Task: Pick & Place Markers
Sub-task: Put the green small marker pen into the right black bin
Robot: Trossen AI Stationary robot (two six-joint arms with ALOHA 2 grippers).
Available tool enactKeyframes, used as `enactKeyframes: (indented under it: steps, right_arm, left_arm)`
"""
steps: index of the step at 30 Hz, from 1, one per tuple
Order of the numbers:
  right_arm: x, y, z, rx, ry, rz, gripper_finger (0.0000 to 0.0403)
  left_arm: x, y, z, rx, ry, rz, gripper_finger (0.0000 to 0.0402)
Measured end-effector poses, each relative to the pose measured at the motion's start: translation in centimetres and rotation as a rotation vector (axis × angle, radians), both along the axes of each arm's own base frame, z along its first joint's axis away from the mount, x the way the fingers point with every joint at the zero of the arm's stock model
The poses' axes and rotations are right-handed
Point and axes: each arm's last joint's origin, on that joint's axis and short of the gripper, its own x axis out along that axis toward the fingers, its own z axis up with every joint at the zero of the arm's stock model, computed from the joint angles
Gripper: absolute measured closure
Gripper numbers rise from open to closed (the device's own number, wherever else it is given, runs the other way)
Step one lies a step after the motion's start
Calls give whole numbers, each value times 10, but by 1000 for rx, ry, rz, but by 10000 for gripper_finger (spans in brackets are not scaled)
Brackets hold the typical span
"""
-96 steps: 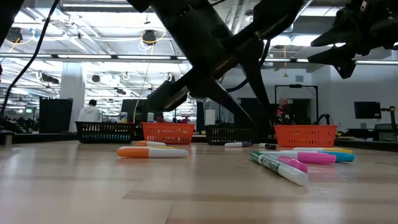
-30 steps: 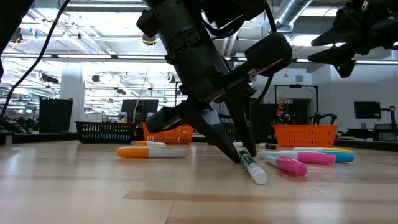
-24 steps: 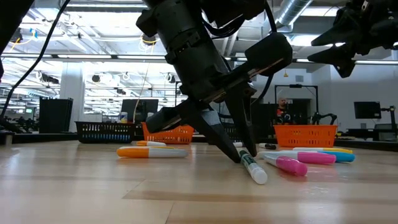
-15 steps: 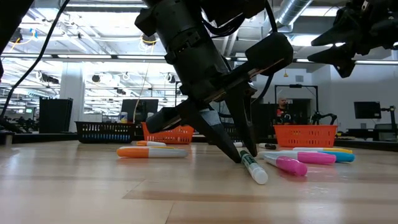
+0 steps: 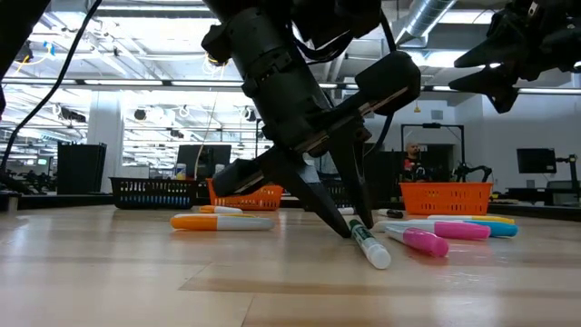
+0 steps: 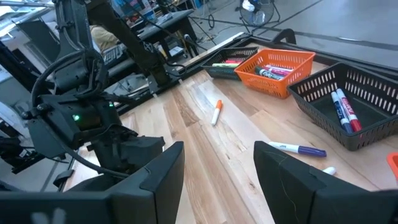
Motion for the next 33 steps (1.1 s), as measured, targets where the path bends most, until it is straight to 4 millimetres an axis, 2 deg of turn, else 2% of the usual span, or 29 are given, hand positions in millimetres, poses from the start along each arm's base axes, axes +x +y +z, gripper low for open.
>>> enactKeyframes:
  steps: [7, 18, 27, 33]
  right_arm:
    - [0, 0, 0, 0, 0, 0, 219]
    - [0, 0, 0, 1, 0, 0, 219]
    - [0, 0, 0, 1, 0, 0, 219]
    - [0, 0, 0, 1, 0, 0, 219]
  left_arm:
    - [0, 11, -4, -32, 24, 18, 319]
    - [5, 40, -5, -37, 40, 76, 363]
    - [6, 46, -3, -12, 26, 97, 362]
    - [4, 50, 10, 54, -4, 132, 361]
